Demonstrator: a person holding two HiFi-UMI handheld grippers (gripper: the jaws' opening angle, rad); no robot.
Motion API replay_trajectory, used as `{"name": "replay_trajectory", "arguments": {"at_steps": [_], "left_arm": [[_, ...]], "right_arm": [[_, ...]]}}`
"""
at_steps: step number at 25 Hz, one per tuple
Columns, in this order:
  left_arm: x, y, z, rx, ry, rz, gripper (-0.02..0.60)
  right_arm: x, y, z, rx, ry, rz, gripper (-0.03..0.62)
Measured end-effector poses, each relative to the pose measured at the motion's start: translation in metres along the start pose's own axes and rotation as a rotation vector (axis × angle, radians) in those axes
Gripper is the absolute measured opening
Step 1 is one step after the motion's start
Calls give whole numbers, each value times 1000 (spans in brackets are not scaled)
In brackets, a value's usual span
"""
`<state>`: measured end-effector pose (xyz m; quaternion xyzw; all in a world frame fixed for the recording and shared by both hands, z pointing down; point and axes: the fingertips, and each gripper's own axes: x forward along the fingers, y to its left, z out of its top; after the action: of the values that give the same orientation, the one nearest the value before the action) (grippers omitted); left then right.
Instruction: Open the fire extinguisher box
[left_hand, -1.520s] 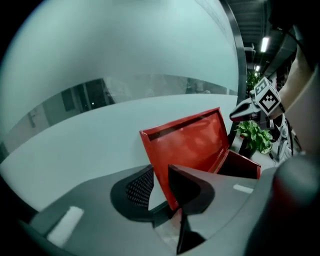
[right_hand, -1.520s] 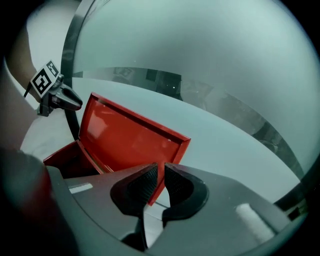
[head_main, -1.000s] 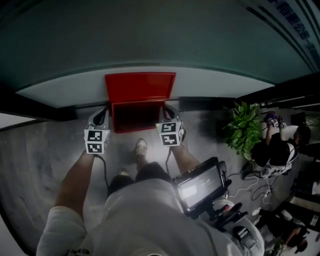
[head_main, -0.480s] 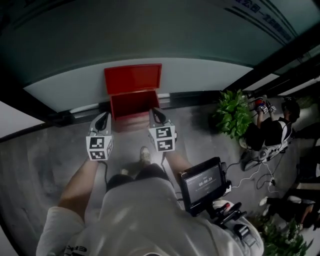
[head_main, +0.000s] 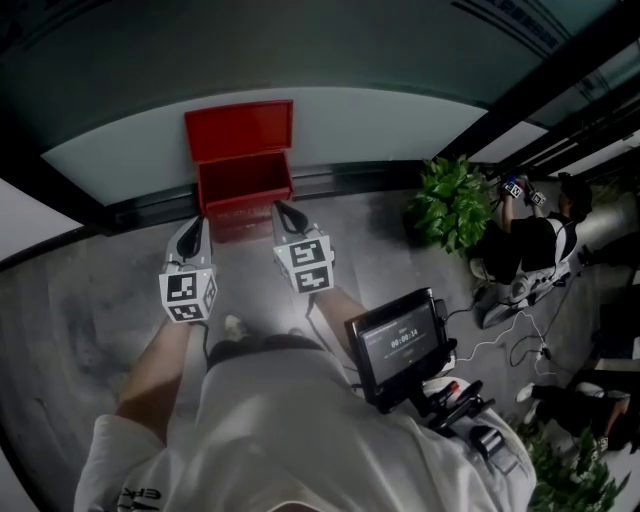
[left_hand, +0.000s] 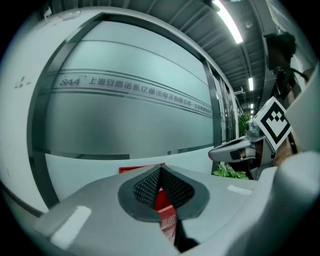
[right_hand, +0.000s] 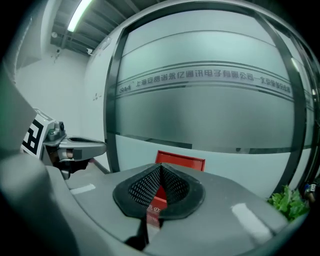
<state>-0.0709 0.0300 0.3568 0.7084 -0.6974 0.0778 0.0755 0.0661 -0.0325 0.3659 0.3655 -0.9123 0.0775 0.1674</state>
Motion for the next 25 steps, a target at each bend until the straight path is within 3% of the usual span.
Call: {"name": "replay_trajectory", "arguments": {"at_steps": [5,10,17,25], "left_arm": [[-44,-50,-1,-30,-16,81,2],[-77,-83,3,-30,-37,111,3],[-85,-97,-7,-35,-35,88,2],[-69,-99,6,-36,-43,51,2]], "right_arm": [[-57,-13,-18,8,-12,53,14],[-101,-11,-23,20,-27,88,14],[-121,-6,-40,8,0,83,12],[-120,-14,-33,33,-3,47,12]]}}
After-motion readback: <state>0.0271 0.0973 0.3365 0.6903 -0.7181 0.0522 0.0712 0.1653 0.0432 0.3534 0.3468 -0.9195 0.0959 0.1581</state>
